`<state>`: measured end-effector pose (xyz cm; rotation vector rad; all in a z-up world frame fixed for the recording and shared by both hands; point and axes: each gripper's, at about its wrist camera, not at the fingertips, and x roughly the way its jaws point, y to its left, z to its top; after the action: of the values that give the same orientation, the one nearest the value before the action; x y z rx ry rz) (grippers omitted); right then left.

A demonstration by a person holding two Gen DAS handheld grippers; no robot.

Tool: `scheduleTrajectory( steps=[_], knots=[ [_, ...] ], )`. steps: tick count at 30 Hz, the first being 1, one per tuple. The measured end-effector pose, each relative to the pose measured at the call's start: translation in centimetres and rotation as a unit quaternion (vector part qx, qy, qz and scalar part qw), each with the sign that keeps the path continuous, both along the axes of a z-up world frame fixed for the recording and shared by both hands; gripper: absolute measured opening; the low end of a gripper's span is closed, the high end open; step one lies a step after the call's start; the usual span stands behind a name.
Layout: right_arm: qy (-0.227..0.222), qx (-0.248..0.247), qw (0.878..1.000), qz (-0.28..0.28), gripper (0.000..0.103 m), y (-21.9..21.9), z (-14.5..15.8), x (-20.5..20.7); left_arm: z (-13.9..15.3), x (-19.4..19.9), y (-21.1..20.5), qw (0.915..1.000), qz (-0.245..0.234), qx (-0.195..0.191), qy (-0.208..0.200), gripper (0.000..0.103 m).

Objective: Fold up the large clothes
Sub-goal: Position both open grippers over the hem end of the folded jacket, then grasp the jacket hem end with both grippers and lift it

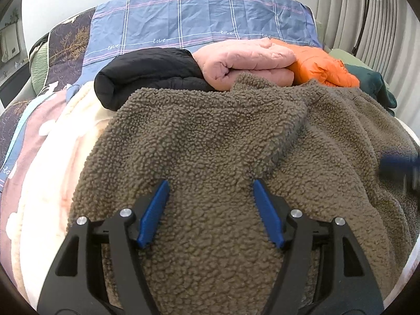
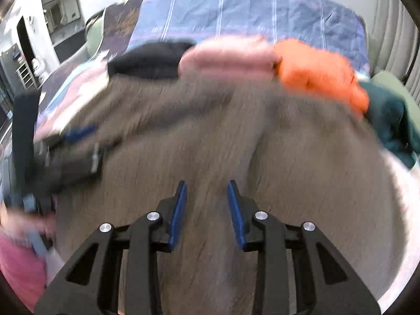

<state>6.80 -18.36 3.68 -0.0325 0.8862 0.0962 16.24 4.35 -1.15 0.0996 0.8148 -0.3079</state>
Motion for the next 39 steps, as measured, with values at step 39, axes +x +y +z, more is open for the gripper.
scheduleTrajectory(
  steps=[39],
  knots=[
    [-0.157, -0.219, 0.875, 0.402, 0.065, 19.9, -5.5, -19.9, -3.0, 3.8, 17.9, 0.9441, 0.005, -0.283, 0.168, 0.088]
  ],
)
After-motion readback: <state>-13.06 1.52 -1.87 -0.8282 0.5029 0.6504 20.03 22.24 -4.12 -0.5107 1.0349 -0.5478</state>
